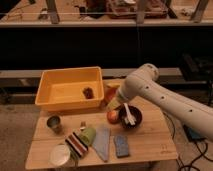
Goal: Place apple in table surface
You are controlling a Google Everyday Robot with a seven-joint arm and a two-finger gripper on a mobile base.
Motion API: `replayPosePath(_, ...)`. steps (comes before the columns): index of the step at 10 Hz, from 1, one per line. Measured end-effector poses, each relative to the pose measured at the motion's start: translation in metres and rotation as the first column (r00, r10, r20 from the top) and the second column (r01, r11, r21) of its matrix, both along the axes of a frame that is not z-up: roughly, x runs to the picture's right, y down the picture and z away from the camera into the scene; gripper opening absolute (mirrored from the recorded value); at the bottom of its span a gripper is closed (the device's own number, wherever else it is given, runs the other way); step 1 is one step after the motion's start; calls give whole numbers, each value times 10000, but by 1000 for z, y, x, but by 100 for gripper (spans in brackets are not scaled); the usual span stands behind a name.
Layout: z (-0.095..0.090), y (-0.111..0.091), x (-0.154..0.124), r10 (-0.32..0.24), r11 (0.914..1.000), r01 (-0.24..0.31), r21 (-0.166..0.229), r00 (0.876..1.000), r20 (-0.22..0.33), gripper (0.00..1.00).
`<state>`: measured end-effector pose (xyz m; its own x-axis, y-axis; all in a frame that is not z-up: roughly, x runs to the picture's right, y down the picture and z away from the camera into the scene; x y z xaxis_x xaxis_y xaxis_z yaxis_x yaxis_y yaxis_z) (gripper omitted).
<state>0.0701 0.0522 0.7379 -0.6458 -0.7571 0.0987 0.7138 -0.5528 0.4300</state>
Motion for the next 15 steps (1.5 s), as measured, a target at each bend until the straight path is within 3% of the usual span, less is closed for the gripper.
replayPosePath(5, 37, 41, -40, -482, 9936, 513, -1006, 9983, 327, 80)
replayPosePath(8, 62, 60, -45, -651, 9870, 673, -1457, 9977, 201, 80)
replayPosePath(15, 98, 71, -41, -784, 9772, 717, -1999, 9966, -260, 80)
